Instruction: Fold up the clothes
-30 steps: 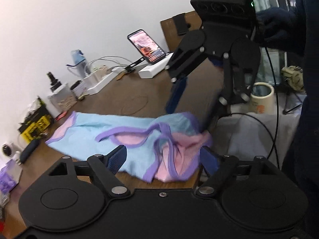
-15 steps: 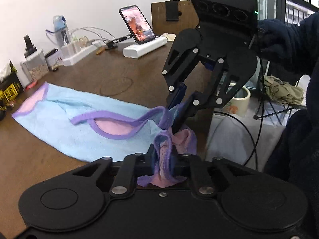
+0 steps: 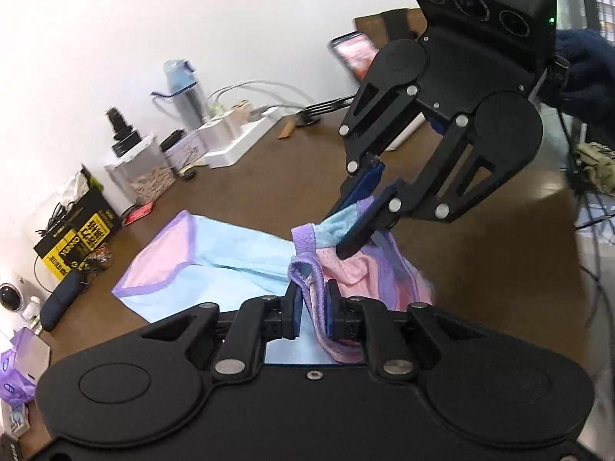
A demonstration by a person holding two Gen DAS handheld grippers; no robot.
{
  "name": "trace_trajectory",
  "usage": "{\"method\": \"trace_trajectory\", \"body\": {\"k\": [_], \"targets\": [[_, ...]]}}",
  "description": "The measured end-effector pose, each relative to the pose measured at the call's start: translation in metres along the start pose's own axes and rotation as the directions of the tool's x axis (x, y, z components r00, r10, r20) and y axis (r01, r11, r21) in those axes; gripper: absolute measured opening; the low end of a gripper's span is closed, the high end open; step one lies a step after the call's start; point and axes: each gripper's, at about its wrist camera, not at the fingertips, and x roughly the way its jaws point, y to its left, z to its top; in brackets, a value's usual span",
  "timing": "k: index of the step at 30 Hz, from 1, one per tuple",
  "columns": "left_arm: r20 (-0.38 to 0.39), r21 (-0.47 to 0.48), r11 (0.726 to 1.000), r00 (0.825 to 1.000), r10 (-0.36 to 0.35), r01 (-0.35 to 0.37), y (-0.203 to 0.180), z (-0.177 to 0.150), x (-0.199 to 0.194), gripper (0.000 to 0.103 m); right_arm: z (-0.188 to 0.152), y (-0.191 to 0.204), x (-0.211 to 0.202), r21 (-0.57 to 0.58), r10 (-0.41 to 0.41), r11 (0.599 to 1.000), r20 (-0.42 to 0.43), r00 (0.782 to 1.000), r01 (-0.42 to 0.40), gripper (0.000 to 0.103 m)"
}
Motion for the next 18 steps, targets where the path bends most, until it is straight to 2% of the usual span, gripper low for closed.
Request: {"method": "trace_trajectory", "body": {"k": [7, 13, 16, 18], "targets": [[-0.015, -0.024, 1.000, 1.000, -0.014, 0.014, 0.021, -0.002, 0.032, 0.012, -0.015, -0.032, 0.047, 0.049, 0.041, 0.998, -0.083, 0.996, -0.037, 0.015], [-0.020, -0.023, 1.000, 1.000, -0.003, 0.003, 0.023, -0.012, 0.046, 0.012, -0.027, -0.039, 0.058, 0.083, 0.063, 0.995, -0.085, 0.994, -0.056, 0.016], [-0.015, -0.016, 1.000, 1.000, 0.012, -0.012, 0.021, -0.016, 0.049, 0.012, -0.028, -0.041, 0.059, 0.095, 0.059, 0.994, -0.080, 0.995, -0.051, 0.025], [-0.009, -0.011, 1.000, 1.000, 0.016, -0.017, 0.020, -0.017, 0.049, 0.012, -0.027, -0.044, 0.061, 0.093, 0.042, 0.995, -0.081, 0.996, -0.034, 0.025]]}}
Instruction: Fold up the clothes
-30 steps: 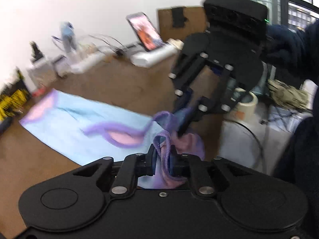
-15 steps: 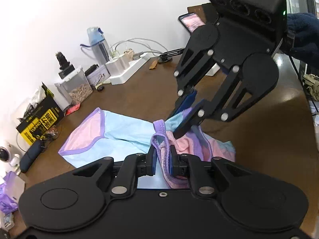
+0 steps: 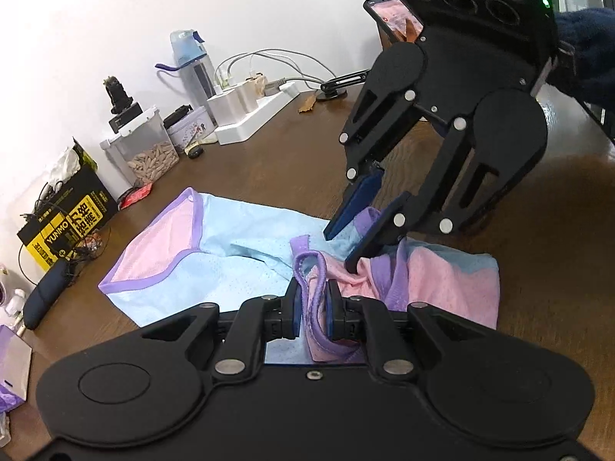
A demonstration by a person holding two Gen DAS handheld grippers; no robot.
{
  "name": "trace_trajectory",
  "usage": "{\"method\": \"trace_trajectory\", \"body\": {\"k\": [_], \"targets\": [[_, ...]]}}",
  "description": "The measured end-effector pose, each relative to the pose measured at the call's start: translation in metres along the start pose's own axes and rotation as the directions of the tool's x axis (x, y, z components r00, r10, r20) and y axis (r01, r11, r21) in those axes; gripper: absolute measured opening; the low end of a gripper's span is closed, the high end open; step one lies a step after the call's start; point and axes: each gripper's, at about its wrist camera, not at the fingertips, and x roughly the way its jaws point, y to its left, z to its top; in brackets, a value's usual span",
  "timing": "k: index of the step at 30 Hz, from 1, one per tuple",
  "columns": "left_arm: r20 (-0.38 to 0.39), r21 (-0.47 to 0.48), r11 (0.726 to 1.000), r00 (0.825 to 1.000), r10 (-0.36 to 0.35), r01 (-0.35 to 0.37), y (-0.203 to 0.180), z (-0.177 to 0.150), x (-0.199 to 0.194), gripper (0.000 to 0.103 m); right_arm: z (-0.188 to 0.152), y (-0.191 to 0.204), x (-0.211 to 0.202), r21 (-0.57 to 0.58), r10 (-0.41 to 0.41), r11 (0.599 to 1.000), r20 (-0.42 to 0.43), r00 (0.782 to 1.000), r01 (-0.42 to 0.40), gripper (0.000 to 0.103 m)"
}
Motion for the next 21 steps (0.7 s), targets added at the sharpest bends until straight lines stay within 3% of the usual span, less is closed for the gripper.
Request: {"method": "trace_trajectory", "body": {"k": [7, 9, 13, 15, 16, 18, 20, 21], "targets": [[0.006, 0.020, 1.000, 1.000, 0.011, -0.011, -0.001, -0.001, 0.002, 0.013, 0.007, -0.007, -0.027, 0.018, -0.096, 0.995, 0.094, 0.991, 0.095, 0.036], [0.007, 0.019, 1.000, 1.000, 0.011, -0.011, -0.001, -0.001, 0.002, 0.013, 0.010, -0.005, -0.038, 0.015, -0.075, 0.997, 0.123, 0.990, 0.074, 0.042], [0.004, 0.006, 1.000, 1.000, 0.009, -0.009, 0.000, -0.002, 0.002, 0.013, 0.006, 0.017, -0.048, -0.056, -0.017, 0.998, 0.132, 0.991, 0.024, 0.066], [0.001, 0.002, 1.000, 1.000, 0.022, -0.022, 0.001, 0.000, 0.004, 0.015, 0.002, 0.030, -0.047, -0.096, 0.014, 0.995, 0.125, 0.992, -0.002, 0.068], [-0.001, 0.012, 0.998, 0.999, 0.054, -0.054, 0.000, 0.002, 0.005, 0.018, 0.001, 0.035, -0.043, -0.105, 0.027, 0.994, 0.112, 0.993, -0.015, 0.068], [0.022, 0.042, 0.986, 0.987, 0.158, -0.158, -0.001, 0.006, 0.002, 0.038, -0.001, 0.044, -0.036, -0.118, 0.047, 0.992, 0.082, 0.996, -0.037, 0.068], [0.116, 0.028, 0.962, 0.957, 0.266, -0.271, 0.000, 0.011, -0.013, 0.053, -0.002, 0.046, -0.030, -0.110, 0.058, 0.993, 0.065, 0.996, -0.051, 0.068], [0.147, 0.007, 0.958, 0.948, 0.282, -0.286, 0.002, 0.013, -0.022, 0.060, -0.003, 0.046, -0.025, -0.095, 0.070, 0.993, 0.053, 0.996, -0.064, 0.068]]}}
